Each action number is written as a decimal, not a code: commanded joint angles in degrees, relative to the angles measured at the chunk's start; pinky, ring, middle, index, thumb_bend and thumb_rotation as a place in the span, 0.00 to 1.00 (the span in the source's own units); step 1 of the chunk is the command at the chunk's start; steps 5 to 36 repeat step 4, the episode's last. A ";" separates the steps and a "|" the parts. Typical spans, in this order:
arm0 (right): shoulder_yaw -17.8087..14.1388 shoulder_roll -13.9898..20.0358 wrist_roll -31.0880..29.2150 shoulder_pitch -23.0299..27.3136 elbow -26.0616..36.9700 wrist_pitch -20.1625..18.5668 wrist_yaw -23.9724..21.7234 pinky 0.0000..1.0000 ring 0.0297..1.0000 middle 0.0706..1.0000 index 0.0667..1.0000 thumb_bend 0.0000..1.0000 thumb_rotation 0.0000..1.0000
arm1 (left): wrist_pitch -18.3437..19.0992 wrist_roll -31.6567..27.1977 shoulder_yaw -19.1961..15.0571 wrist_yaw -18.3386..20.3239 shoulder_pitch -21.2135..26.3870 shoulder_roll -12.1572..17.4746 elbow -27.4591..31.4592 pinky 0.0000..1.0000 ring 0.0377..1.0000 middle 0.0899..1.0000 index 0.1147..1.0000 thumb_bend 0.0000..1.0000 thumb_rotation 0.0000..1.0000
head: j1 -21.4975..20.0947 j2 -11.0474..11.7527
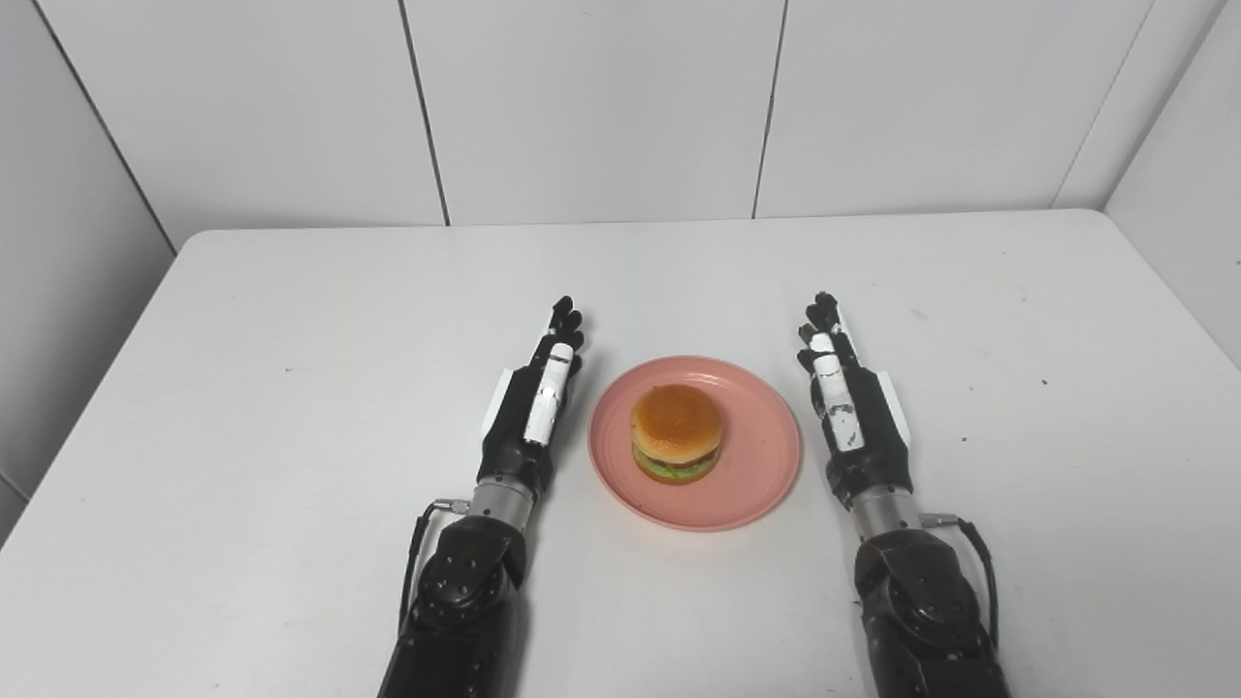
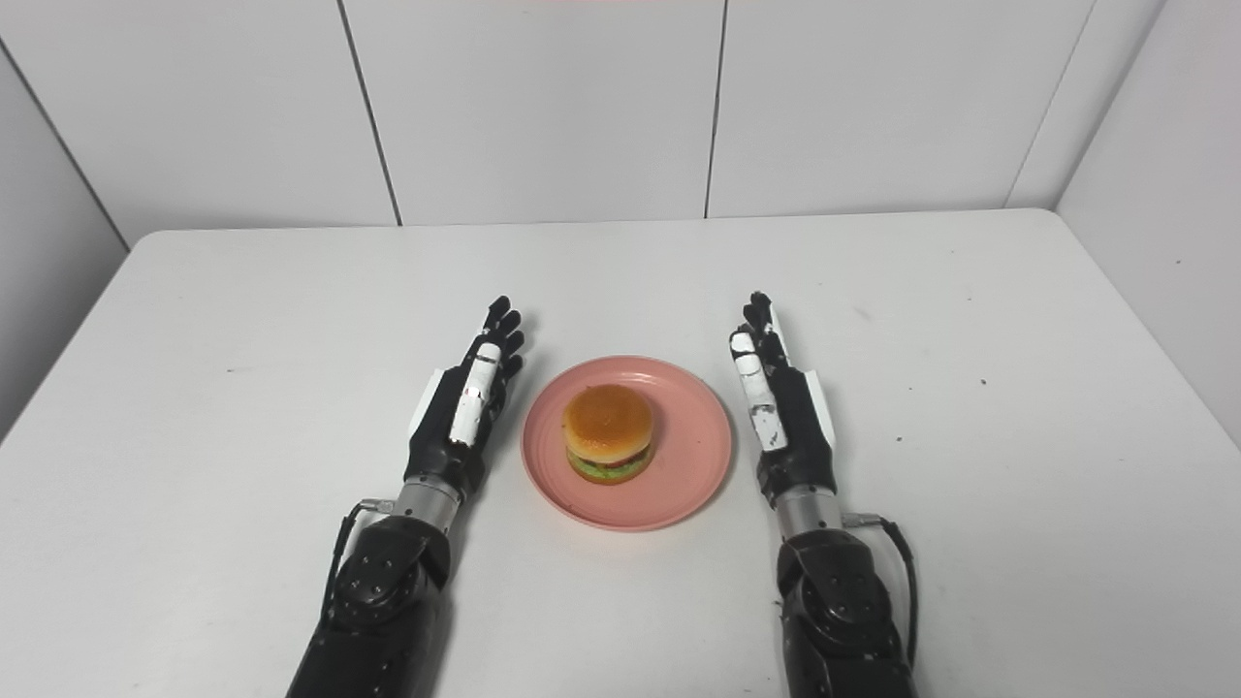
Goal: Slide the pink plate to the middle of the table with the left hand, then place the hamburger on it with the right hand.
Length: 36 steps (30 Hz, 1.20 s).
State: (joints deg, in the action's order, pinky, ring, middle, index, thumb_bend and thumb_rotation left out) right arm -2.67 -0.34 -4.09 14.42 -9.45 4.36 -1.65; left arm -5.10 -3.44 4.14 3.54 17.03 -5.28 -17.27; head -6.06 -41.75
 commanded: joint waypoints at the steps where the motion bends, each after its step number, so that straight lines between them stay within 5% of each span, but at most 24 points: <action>1: -0.46 -0.06 -0.79 1.04 0.92 0.83 0.17 1.00 1.00 1.00 1.00 0.62 0.89 | -0.62 -0.46 -0.34 0.32 -0.30 -0.20 0.06 1.00 1.00 1.00 1.00 0.37 1.00 | 0.26 -0.09; 36: -0.63 0.46 -1.50 1.16 0.71 0.44 -0.26 1.00 1.00 1.00 1.00 0.64 0.88 | -1.43 -0.43 -0.29 0.31 -0.41 -0.37 -0.12 1.00 1.00 1.00 1.00 0.35 1.00 | 0.84 -0.14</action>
